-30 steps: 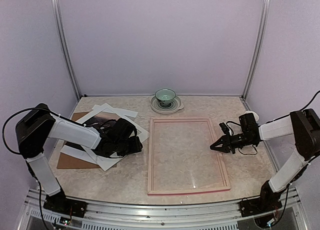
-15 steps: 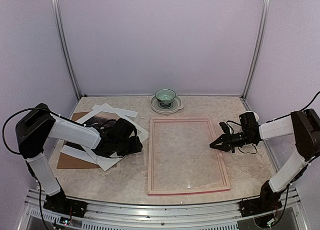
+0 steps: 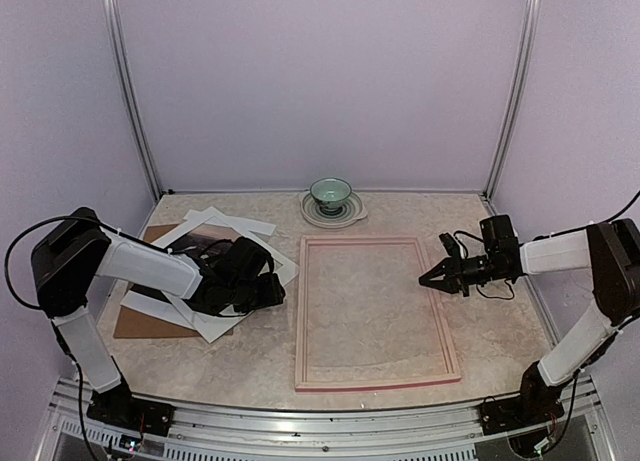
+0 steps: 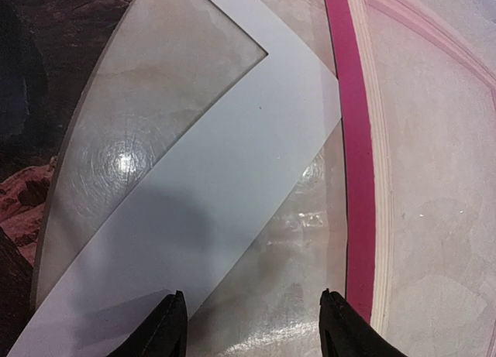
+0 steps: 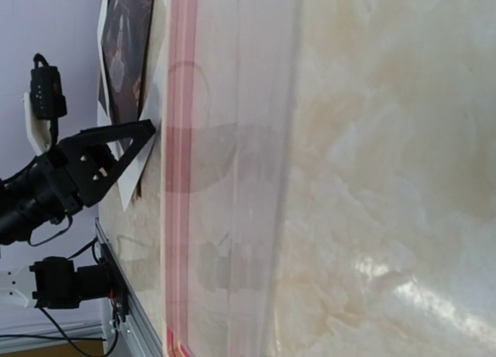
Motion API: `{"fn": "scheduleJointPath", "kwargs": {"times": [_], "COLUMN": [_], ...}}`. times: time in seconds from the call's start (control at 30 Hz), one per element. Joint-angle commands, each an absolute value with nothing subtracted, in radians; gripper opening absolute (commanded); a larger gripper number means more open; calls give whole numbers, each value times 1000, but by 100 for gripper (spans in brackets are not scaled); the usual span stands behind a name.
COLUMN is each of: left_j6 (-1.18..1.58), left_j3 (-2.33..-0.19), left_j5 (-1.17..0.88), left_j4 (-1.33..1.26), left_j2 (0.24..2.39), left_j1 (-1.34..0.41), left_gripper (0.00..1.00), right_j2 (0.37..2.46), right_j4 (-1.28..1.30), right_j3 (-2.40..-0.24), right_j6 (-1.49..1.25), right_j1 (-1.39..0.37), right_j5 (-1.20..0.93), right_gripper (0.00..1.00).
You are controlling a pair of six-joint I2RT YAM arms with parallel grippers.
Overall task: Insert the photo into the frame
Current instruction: Place the glass panel at the frame body.
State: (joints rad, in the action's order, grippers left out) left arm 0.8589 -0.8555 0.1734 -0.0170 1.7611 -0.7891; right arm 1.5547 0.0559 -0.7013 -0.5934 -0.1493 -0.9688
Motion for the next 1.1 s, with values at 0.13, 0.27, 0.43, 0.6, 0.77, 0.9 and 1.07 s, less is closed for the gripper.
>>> {"fn": "scheduleJointPath", "kwargs": {"times": [0.13,0.27,0.43,0.6,0.77,0.9,1.07], "left_j6": [861,862,862,864,863,863,864], "left_j3": [-846,-846,-845,-844,-843,-842,-842], "left_j5": [158,154,151,151,152,152,151], "left_j4": [32,29,27,28,26,26,27], "left_j2": [1778,1780,1784,1783,1782,1783,1784], "left_j1": [-798,-798,-798,-798,-798,-798,-798], "left_gripper": [58,58,58,58,58,58,58], "right_j2": [1498,1492,1483,1485,1488,1483,1474], "right_j4": [105,100,110,119,121,135,145], "right_j3": [-682,-646,-633,-635,-634,-634,-634], "right_j6": [-543,-533,-518,-509,-506,-498,-492], "right_j1": [-137,-137,-137,-137,-137,-137,-137], "right_j5": [-983,-985,-974,-968,-963,-956,-955], "right_gripper": [0,0,0,0,0,0,0]}}
